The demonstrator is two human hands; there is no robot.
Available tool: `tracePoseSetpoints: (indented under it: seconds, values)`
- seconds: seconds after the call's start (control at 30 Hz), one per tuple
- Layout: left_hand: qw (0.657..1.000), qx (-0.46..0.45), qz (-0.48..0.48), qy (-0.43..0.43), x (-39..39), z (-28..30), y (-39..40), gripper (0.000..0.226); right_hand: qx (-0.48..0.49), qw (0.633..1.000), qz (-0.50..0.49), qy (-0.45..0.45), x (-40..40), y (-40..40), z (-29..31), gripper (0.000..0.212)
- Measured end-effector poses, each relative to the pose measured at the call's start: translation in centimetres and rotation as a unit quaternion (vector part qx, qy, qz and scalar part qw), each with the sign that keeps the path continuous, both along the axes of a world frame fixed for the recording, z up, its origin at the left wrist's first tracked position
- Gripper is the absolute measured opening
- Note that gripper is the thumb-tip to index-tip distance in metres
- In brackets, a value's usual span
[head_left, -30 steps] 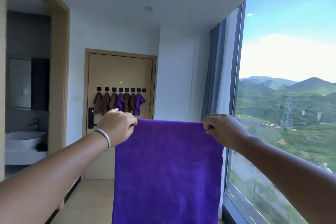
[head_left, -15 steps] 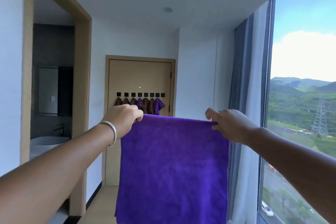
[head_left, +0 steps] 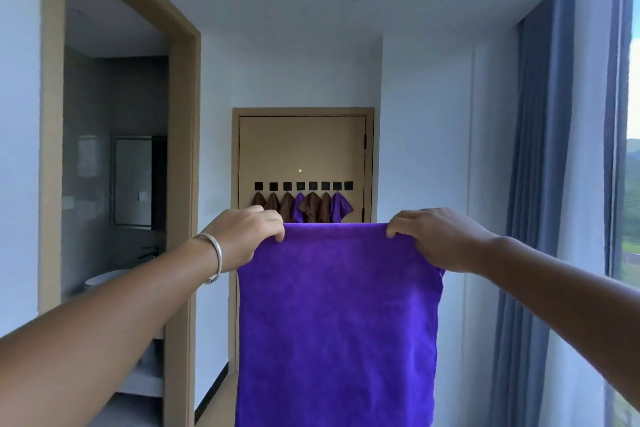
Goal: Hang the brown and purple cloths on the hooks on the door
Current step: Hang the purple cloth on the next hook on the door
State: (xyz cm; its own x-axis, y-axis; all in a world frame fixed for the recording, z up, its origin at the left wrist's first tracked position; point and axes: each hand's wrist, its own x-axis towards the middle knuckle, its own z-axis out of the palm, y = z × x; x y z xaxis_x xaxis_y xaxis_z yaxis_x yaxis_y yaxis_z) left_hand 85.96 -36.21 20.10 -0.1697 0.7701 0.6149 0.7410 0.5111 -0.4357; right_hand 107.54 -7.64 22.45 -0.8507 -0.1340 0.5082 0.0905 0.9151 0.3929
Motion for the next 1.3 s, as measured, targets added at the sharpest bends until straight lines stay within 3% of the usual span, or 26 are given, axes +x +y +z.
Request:
tracePoseSetpoints:
  seconds: [0.23, 0.43, 0.6, 0.8, 0.9, 1.07, 1.3]
  values:
    - [0.999, 0.019, 0.040, -0.022, -10.4, 0.2, 4.7, 0.049, 0.001, 0.998, 0.050, 0.022, -11.7, 5.0, 0.2, 0.048]
    - [0.998, 0.035, 0.044, -0.027, -22.0, -0.9, 8.5, 0.047, -0.046, 0.997, 0.031, 0.047, -23.6, 7.3, -1.3, 0.026]
    - [0.996, 0.011, 0.024, -0.081, -31.4, 0.7, 11.0, 0.014, -0.106, 0.992, 0.004, 0.071, -34.0, 8.3, -1.3, 0.013]
    - [0.995, 0.021, -0.004, -0.096, -41.3, 1.3, 13.7, 0.005, -0.119, 0.991, 0.032, 0.047, -44.2, 10.7, -1.0, 0.019]
    - [0.996, 0.027, -0.040, -0.080, -45.5, 0.5, 15.3, 0.021, -0.112, 0.992, 0.047, 0.038, -48.4, 12.1, -1.4, 0.026]
    - [0.994, -0.080, -0.052, -0.049, -52.1, -0.8, 19.2, 0.070, -0.098, 0.995, 0.032, 0.012, -55.7, 15.3, -2.3, 0.040]
    - [0.990, -0.129, -0.018, -0.056, -62.2, -2.7, 28.1, 0.077, -0.083, 0.996, 0.036, 0.007, -66.3, 23.2, -3.8, 0.040]
